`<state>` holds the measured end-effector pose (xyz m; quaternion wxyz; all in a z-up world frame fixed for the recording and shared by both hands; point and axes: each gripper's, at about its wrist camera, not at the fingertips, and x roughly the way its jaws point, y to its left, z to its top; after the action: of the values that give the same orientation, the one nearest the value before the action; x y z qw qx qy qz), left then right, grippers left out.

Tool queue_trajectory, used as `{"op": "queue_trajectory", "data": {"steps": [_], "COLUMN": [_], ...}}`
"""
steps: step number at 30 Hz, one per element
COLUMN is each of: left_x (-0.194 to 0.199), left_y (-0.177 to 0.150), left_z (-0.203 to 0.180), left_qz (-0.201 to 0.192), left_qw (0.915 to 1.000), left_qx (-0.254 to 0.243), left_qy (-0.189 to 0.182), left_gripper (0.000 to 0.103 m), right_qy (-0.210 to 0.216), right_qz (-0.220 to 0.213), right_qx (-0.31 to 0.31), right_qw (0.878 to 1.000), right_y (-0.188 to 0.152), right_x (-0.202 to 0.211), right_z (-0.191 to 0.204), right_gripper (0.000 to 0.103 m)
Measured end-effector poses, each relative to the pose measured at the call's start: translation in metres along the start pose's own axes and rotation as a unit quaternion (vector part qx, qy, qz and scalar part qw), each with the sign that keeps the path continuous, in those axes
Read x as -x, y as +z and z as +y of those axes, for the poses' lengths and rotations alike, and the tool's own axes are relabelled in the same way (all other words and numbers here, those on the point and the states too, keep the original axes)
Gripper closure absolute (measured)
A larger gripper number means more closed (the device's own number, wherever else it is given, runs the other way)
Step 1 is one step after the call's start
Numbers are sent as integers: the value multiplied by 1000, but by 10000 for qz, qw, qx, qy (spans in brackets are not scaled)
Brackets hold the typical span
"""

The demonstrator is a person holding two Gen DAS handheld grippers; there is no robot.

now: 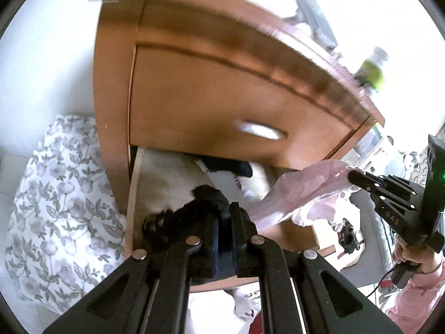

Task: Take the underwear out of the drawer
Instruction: 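Lift the black lace with the left gripper while the right gripper lifts the pink cloth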

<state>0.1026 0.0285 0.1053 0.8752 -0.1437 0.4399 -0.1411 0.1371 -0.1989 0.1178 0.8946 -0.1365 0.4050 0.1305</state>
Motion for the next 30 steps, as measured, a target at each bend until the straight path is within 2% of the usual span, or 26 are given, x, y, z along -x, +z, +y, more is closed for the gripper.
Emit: {"op": "queue_trajectory", "data": {"steps": [9, 19, 25, 30], "left_x": [71, 153, 175, 185], "left_y": [-2, -19, -34, -49], "left_z": [-21, -55, -66, -72], "left_qz": [-635, -1308, -1419, -1396], "left_qw": [9977, 9886, 9856, 9852], "left_qx": [-232, -684, -838, -897], "left_qy": [-112, -288, -371, -436], "left_gripper": [98, 98, 98, 98], "right_qy": [-103, -141, -99, -13], "right_qz": [-828, -1786, -2030, -2066], "right_qx": [-16, 56, 163, 257], "right_qw": [9965, 9838, 9790, 9781], "right_y": [1, -5, -24, -42], "right_x": [90, 207, 251, 267], "right_z": [14, 27, 39, 52], "right_gripper": [97, 97, 97, 97]}}
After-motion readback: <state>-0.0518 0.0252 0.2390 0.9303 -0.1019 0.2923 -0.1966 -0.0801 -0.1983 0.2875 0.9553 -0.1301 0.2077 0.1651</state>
